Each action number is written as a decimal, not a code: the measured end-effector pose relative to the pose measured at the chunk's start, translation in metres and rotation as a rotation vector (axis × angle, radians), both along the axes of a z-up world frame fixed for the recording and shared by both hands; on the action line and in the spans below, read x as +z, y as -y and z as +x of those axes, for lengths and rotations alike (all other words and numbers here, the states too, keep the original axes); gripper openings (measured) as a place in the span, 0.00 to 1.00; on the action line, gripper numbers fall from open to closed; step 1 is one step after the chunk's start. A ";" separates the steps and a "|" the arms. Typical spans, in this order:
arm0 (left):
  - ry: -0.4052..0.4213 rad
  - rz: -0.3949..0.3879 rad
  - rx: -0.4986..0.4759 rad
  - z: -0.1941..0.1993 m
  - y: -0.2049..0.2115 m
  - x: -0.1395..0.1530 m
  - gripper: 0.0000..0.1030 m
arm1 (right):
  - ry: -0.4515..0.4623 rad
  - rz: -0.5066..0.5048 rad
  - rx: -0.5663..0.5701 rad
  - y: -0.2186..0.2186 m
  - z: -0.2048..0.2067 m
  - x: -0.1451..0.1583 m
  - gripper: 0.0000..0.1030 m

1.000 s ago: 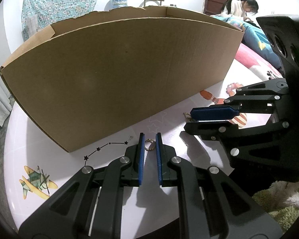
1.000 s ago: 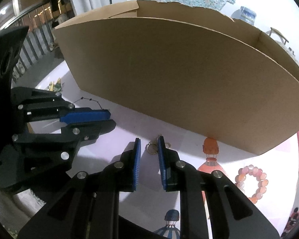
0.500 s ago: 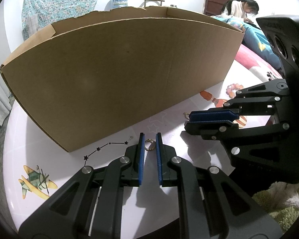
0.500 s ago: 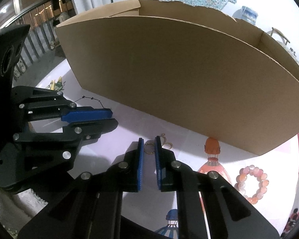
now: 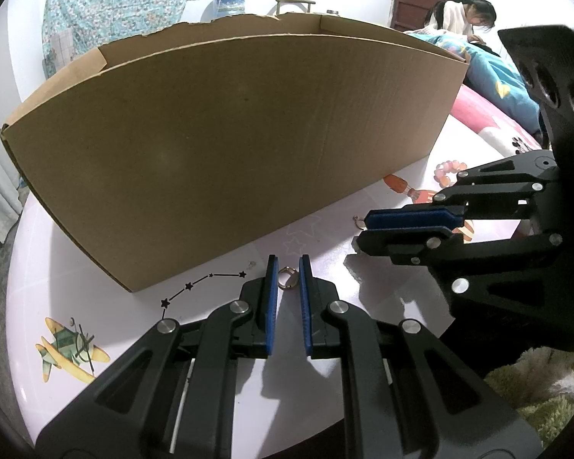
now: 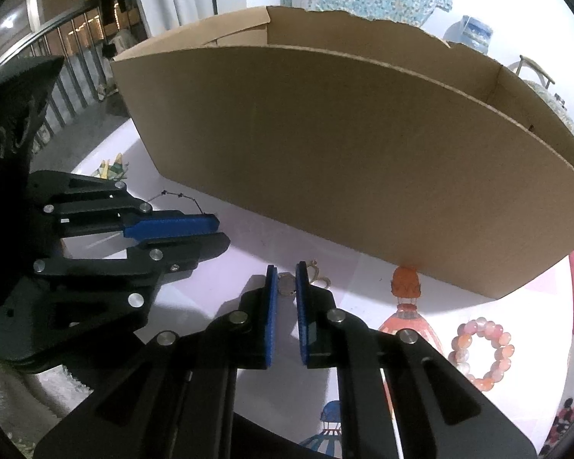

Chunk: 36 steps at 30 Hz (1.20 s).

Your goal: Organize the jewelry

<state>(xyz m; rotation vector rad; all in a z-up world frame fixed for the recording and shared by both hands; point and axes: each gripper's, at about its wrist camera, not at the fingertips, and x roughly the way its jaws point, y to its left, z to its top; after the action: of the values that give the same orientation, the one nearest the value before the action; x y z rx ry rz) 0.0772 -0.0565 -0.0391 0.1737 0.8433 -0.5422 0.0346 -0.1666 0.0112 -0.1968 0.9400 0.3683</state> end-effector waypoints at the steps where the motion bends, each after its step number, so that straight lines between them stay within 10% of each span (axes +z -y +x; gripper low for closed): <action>1: 0.001 -0.001 -0.001 0.000 0.000 0.000 0.10 | 0.004 0.005 -0.002 0.001 -0.001 0.002 0.09; 27: 0.016 -0.006 -0.014 -0.012 -0.006 0.010 0.06 | 0.038 0.068 -0.052 0.020 -0.014 0.022 0.09; 30: 0.019 0.006 -0.018 -0.012 -0.006 0.010 0.23 | 0.035 0.079 -0.054 0.021 -0.015 0.021 0.09; 36: 0.004 0.061 -0.011 -0.004 0.000 0.001 0.23 | 0.038 0.095 -0.063 0.022 -0.014 0.022 0.09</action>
<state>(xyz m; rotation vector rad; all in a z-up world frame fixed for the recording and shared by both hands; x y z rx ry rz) 0.0729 -0.0564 -0.0379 0.2352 0.8555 -0.5268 0.0202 -0.1887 0.0328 -0.0872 0.8872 0.3492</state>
